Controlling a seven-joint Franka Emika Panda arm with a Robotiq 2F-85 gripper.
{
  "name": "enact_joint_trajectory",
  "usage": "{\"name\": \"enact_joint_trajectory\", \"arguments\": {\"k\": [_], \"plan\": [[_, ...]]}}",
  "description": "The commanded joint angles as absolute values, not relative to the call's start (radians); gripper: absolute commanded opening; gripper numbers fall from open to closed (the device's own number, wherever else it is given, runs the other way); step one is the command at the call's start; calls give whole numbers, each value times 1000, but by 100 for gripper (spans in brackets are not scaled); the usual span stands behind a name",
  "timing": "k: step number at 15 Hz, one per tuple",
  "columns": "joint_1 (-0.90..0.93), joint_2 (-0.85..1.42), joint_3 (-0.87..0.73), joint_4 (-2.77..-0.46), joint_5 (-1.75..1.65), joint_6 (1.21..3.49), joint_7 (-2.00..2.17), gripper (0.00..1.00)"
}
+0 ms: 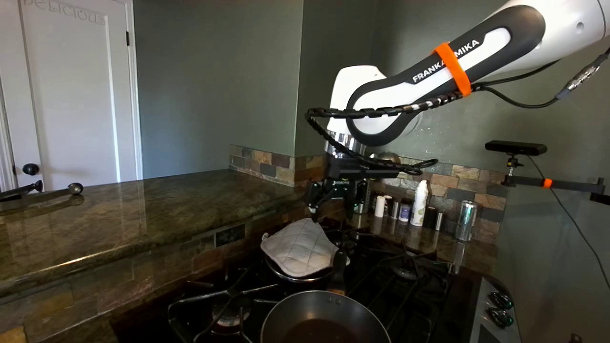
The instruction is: Move the pan to the left then put the glass lid on the pan.
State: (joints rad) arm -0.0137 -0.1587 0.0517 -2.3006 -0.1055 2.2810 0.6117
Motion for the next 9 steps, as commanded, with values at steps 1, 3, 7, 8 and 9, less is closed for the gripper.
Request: {"name": "enact_joint_trajectory", "arguments": {"k": [1, 3, 7, 8, 9], "plan": [[-19, -115, 54, -2306, -134, 2379, 556, 100], [-18, -84, 50, -2299, -132, 2433, 523, 100], [-7, -16, 43, -2279, -87, 2479, 440, 100], [-6, -2, 42, -2274, -84, 2487, 423, 100], [-6, 16, 40, -2267, -88, 2498, 409, 100]]}}
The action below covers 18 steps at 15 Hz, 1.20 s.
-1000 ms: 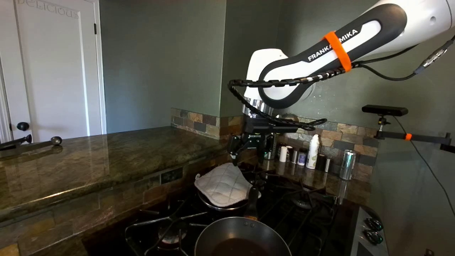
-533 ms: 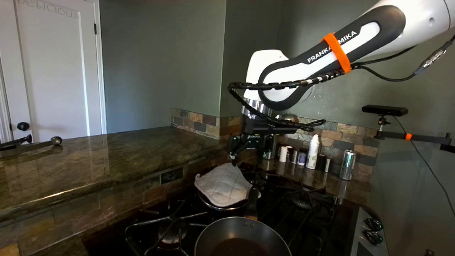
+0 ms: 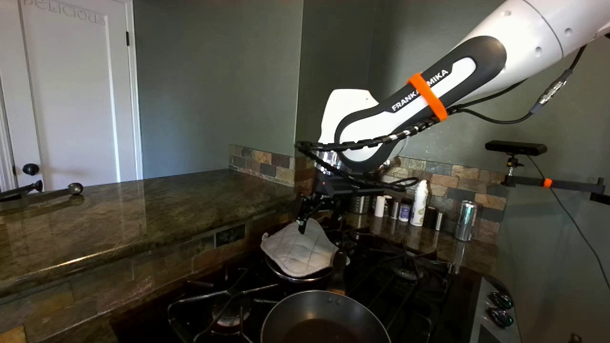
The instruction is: Move the pan to the left then put the glass lid on the pan.
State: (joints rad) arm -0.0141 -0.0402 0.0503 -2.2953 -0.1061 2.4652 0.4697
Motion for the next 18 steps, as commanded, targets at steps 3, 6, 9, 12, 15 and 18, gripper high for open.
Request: {"name": "enact_joint_trajectory", "arguments": {"k": [3, 6, 9, 12, 15, 18], "plan": [[-2, 55, 37, -2247, -84, 2512, 368, 100], [1, 83, 33, -2232, -75, 2503, 344, 100], [4, 104, 31, -2222, -69, 2499, 345, 100], [3, 126, 30, -2215, -43, 2514, 343, 76], [5, 142, 30, -2204, -18, 2518, 341, 53], [11, 148, 29, -2199, -2, 2522, 341, 31]]}}
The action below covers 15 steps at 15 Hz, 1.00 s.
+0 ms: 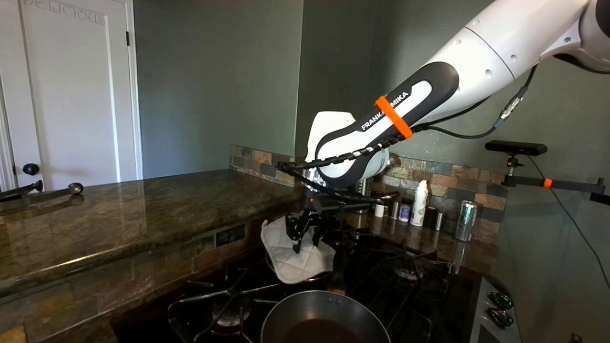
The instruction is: Move the pan to the left then put the glass lid on the pan.
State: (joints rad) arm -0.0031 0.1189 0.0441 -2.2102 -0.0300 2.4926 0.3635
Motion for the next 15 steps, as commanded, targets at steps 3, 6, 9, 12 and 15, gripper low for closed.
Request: {"name": "enact_joint_trajectory", "arguments": {"k": [3, 6, 9, 12, 15], "plan": [[14, 150, 27, -2194, -1, 2523, 343, 22], [13, 152, 25, -2189, -1, 2524, 343, 0], [14, 150, 23, -2187, -7, 2521, 344, 38], [15, 148, 21, -2185, -13, 2524, 348, 51], [11, 144, 15, -2176, -7, 2543, 347, 74]]}}
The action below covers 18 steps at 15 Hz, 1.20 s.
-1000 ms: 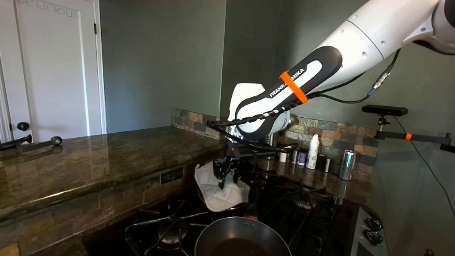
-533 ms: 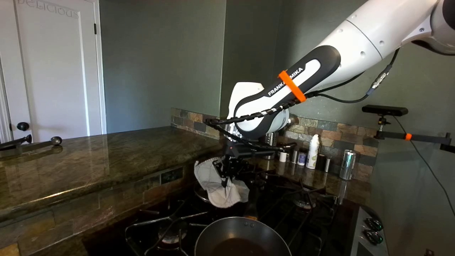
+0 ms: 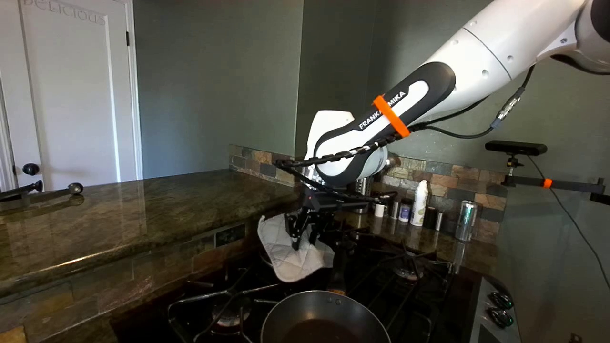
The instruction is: Move the pan to the left then put the glass lid on the pan.
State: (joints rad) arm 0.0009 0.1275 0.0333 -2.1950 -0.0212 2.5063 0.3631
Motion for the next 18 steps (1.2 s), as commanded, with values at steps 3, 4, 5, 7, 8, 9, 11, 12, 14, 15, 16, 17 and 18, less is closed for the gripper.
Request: {"name": "enact_joint_trajectory", "arguments": {"k": [3, 4, 5, 7, 8, 9, 11, 12, 14, 15, 16, 17, 18], "plan": [[10, 155, 9, -2155, -2, 2578, 348, 98], [10, 162, 6, -2146, -3, 2591, 348, 100], [11, 170, 7, -2137, 2, 2598, 343, 100], [13, 184, 9, -2123, 10, 2597, 335, 100], [15, 192, 10, -2116, 10, 2589, 333, 100], [18, 202, 9, -2108, 3, 2563, 331, 100], [28, 219, 3, -2098, -23, 2537, 341, 100], [32, 229, -1, -2094, -32, 2531, 346, 100], [38, 246, -8, -2086, -53, 2529, 355, 100], [39, 253, -11, -2082, -58, 2530, 354, 99], [40, 258, -14, -2078, -63, 2530, 354, 86], [41, 263, -16, -2073, -66, 2528, 352, 74], [41, 265, -17, -2070, -68, 2527, 348, 68]]}}
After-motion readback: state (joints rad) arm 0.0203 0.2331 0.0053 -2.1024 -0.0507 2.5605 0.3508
